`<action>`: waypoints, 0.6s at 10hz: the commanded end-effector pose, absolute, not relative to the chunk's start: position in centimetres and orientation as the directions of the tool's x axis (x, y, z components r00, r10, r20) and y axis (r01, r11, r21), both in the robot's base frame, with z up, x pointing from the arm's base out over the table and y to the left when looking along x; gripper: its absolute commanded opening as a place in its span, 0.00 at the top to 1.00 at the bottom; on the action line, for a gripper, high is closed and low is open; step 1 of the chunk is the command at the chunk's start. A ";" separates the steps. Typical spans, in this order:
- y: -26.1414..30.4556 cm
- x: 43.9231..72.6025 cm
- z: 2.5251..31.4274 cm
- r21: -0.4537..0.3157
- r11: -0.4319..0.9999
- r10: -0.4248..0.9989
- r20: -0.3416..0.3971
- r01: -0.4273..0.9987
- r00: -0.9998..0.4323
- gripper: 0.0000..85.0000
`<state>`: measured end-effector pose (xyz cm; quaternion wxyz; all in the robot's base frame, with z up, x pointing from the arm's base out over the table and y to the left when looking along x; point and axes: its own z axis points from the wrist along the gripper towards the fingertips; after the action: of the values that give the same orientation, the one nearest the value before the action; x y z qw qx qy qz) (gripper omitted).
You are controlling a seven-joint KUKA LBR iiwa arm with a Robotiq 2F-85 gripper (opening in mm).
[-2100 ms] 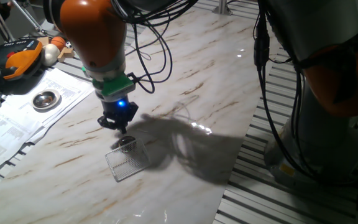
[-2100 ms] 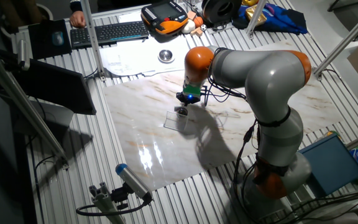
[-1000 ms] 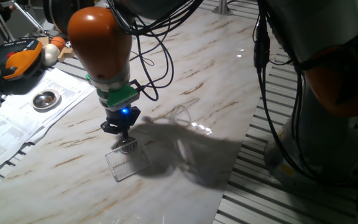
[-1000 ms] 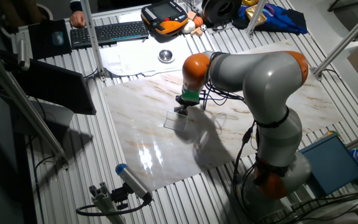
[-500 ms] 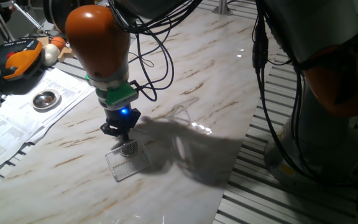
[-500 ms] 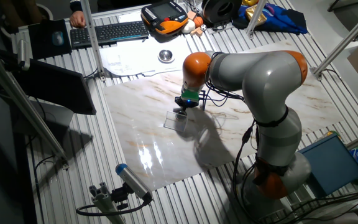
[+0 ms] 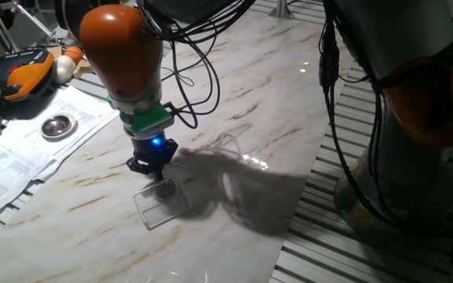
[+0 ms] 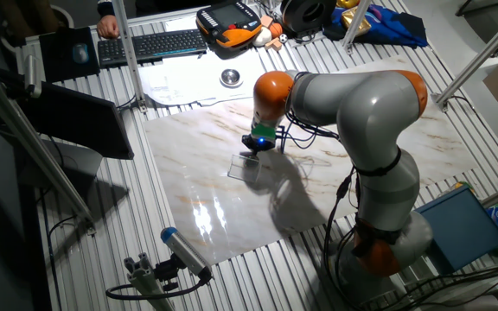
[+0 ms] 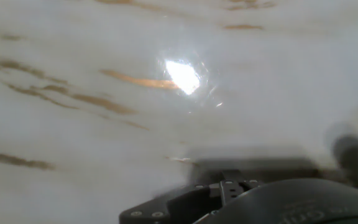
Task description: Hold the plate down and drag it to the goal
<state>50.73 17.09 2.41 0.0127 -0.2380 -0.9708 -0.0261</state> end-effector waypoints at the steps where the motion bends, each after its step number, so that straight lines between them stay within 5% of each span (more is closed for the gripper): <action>1: 17.3 50.6 2.4 0.043 0.884 0.464 0.040 0.465 -0.885 1.00; 6: 18.1 49.6 2.5 0.036 0.883 0.465 0.069 0.468 -0.883 1.00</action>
<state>49.60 18.13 2.54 0.0304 -0.2403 -0.9699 -0.0255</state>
